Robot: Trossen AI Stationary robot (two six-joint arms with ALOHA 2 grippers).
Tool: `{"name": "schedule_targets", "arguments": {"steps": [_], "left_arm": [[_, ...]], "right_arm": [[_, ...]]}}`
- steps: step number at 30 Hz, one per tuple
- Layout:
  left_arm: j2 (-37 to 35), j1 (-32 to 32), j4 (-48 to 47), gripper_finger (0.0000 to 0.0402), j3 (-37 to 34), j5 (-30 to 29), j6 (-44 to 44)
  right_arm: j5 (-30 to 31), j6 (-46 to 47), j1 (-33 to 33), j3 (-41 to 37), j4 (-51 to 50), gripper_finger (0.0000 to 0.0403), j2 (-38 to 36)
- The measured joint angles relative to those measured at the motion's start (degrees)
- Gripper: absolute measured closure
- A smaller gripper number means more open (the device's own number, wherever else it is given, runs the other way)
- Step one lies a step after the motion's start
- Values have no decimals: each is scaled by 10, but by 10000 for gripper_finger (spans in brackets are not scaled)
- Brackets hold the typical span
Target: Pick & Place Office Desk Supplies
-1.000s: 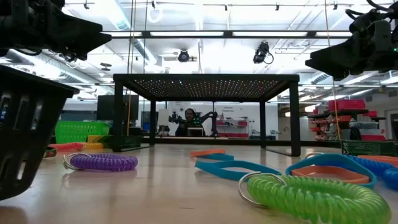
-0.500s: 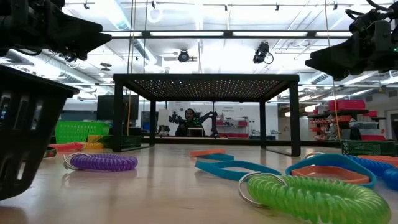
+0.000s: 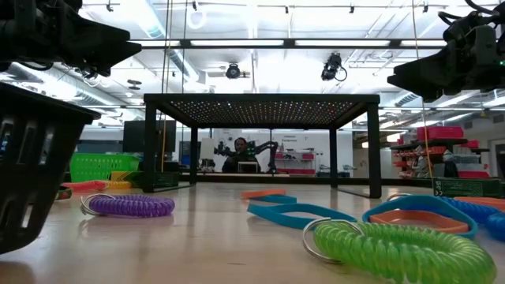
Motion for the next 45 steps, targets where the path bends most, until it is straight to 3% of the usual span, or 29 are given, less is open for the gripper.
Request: {"name": "schedule_targets", "arguments": {"steps": [11,18,24,34,45], "left_arm": [[0,0,5,178,0,0,0],[0,0,5,178,0,0,-10],[0,0,5,178,0,0,-18],[0,0,52,178,0,0,-20],[9,0,23,178,0,10,-64]], "right_arm": [[1,5,0,0,2,195,0],[1,122,0,0,37,195,0],[-1,125,0,0,103,195,0],[3,128,0,0,124,195,0],[-49,183,4,0,24,218,26]]}}
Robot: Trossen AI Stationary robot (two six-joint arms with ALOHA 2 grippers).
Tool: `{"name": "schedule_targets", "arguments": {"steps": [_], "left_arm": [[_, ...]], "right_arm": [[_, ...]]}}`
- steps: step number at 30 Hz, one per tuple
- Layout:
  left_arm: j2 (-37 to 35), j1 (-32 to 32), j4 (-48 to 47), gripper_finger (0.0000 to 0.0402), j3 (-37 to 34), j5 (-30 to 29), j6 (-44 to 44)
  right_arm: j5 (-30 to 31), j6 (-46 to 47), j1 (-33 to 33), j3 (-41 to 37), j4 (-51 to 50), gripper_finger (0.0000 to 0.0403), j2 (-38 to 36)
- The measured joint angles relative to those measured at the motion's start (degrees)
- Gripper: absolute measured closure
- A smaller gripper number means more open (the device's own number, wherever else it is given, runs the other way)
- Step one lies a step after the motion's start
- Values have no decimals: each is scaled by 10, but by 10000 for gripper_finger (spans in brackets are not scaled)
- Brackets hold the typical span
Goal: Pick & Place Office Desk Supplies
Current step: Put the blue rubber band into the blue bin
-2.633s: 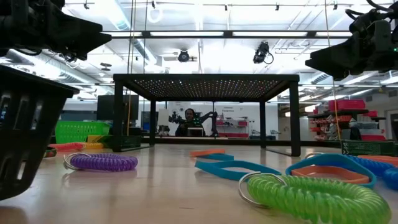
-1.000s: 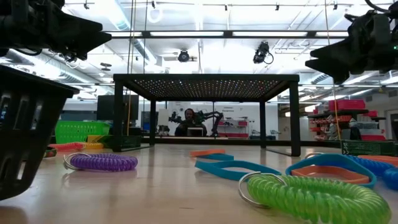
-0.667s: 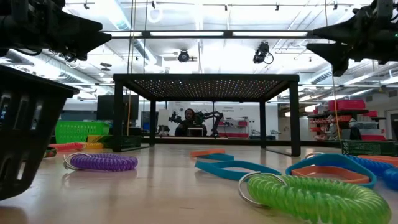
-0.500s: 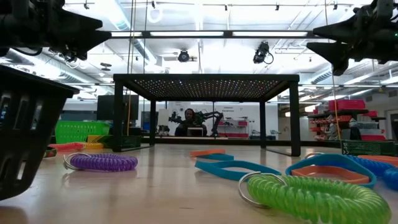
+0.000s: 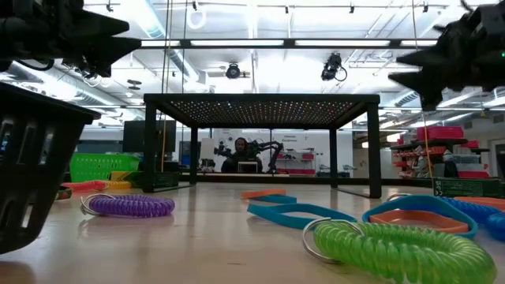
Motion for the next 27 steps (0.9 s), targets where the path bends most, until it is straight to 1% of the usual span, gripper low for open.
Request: {"name": "schedule_targets", "arguments": {"steps": [6,10,14,16,21,27], "left_arm": [[24,0,-7,178,0,-1,-11],[38,1,-6,178,0,-10,-13],[44,1,-6,178,0,-12,-13],[44,1,-6,178,0,-12,-12],[44,1,-6,178,6,-11,-7],[44,1,-11,178,6,-10,-3]], "right_arm": [[-34,-2,13,13,9,243,91],[-44,-4,33,65,13,245,177],[-49,-27,61,145,4,245,290],[-49,-36,73,196,-26,245,351],[-51,-32,96,323,-172,245,493],[-90,8,134,443,-272,245,615]]}}
